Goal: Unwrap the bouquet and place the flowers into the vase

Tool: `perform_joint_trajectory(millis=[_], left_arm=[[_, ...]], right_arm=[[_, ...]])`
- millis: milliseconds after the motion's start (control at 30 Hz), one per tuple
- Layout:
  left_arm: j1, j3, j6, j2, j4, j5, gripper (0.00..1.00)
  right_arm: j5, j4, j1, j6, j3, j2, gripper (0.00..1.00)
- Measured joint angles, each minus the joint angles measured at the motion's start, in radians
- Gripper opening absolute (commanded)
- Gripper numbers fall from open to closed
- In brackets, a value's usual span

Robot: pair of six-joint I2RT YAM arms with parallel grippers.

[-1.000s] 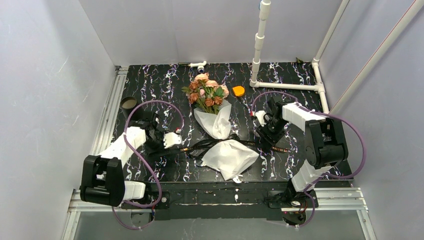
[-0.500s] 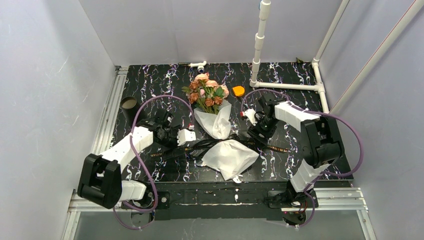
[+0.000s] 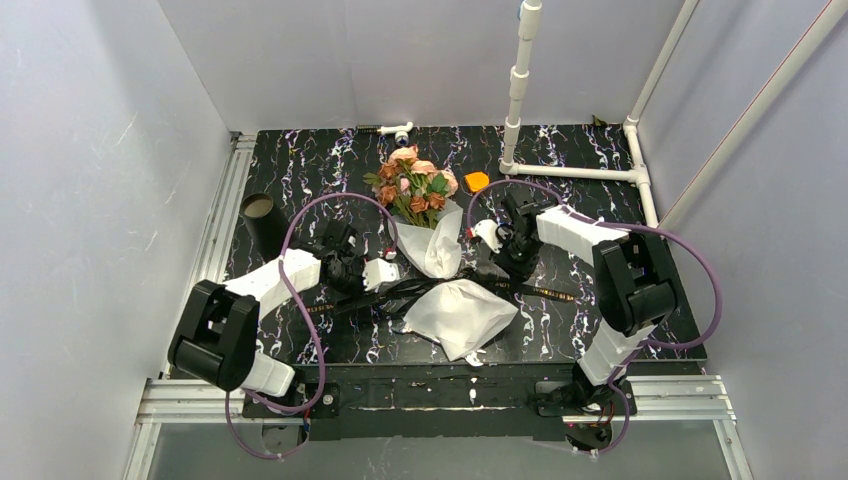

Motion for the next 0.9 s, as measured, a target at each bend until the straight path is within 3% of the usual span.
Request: perform_joint_trajectory(millis=[133,300,400,567,900], left_arm=[[-0.003,0.008,-0.004,0.013,-0.022,-0.002,0.39],[-0.009,0.027,-0.001,0.034,-0.048,-0.019,0.22],[-0.009,0.029,0.002,0.036,-0.056,-0.029,0.0],[0.0,0.032,0.025,0.035,-0.069,-0.048,0.0],[0.134,-0.006,0.129,-0.01,-0.087,-0.076,0.0]], right_arm=[[0.016,0.014,0.003,0.002,-0.008,-0.004,0.03],[0.024,0.02,0.003,0.003,-0.01,-0.004,0.01],[0.024,0.019,0.003,0.003,-0.008,-0.004,0.01],[0.024,0.012,0.003,0.003,-0.007,-0.005,0.01],[0.006,-0.002,-0.033,0.008,-0.01,-0.007,0.01]])
